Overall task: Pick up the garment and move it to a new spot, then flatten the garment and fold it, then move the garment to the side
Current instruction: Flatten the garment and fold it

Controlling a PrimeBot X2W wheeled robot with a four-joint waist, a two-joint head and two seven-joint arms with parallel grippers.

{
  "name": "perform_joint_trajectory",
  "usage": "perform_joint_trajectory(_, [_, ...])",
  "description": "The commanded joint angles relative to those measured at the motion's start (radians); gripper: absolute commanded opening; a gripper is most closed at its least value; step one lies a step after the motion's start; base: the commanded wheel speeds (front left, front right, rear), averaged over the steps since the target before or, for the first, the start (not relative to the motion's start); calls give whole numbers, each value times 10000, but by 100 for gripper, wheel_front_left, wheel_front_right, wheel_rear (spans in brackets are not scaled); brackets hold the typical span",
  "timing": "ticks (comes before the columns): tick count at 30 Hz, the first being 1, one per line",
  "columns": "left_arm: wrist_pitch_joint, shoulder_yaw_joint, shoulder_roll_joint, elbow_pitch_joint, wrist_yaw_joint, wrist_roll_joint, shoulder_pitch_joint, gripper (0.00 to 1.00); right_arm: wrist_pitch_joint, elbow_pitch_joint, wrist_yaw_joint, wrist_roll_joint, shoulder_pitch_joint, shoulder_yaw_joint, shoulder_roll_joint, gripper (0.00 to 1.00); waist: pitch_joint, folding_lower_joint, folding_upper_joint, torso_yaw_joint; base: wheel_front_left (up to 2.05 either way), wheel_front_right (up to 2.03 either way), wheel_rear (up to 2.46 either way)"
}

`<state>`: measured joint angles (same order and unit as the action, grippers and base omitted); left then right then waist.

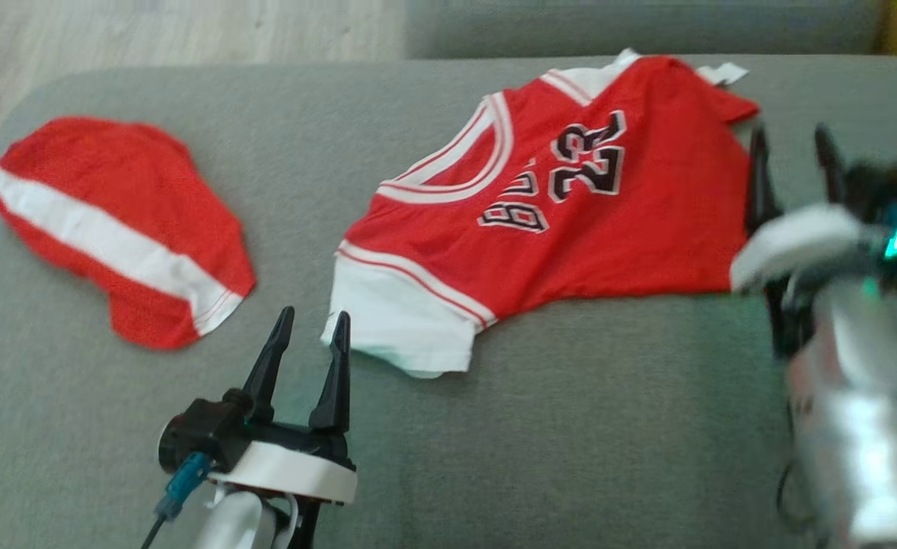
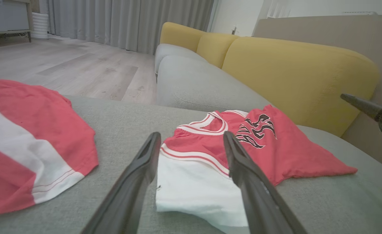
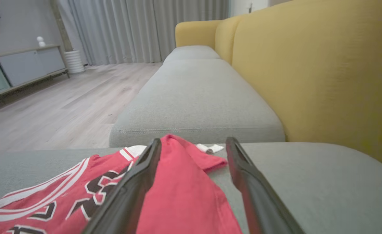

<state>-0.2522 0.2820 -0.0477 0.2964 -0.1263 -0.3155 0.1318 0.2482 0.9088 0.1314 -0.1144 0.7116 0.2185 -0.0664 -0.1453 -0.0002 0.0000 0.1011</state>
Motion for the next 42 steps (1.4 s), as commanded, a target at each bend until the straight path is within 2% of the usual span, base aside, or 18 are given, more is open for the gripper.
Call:
perform_joint_trajectory(1, [-95,-423,-26,-351,27,87,120,100,132,-757,-7,693,-552,-693,153,100,408,2,0,-434,0,0,0])
perform_joint_trajectory(3, [-95,-498,-26,-363,38,113,13,100,133,-1792,-7,1545,-1653,-1415,157,100,516,2,0,-599,0,0,0])
perform_joint_trajectory(6, [-95,-632,-26,-492,128,114,-115,100,134,-3173,-7,2196,-3069,-1885,159,100,638,2,0,-786,0,0,0])
perform_joint_trajectory(13, [-95,-657,-26,-486,121,116,-315,100,134,-4778,-7,2832,-4907,-1929,160,100,803,2,0,-957,0,0,0])
perform_joint_trajectory(26, [-95,-655,-26,-211,35,457,-126,100,135,-5606,-7,2880,-5193,-2254,161,100,582,2,0,-1073,0,0,0])
perform_joint_trajectory(34, [-95,-491,-219,1432,-5,1116,840,100,135,-5851,-7,2953,-5138,-2180,162,100,111,2,0,-1172,0,0,0])
perform_joint_trajectory(42, [131,-526,-466,3608,802,1615,1806,100,135,-5902,-7,2932,-5007,-2273,162,100,-156,2,0,-1278,0,0,0])
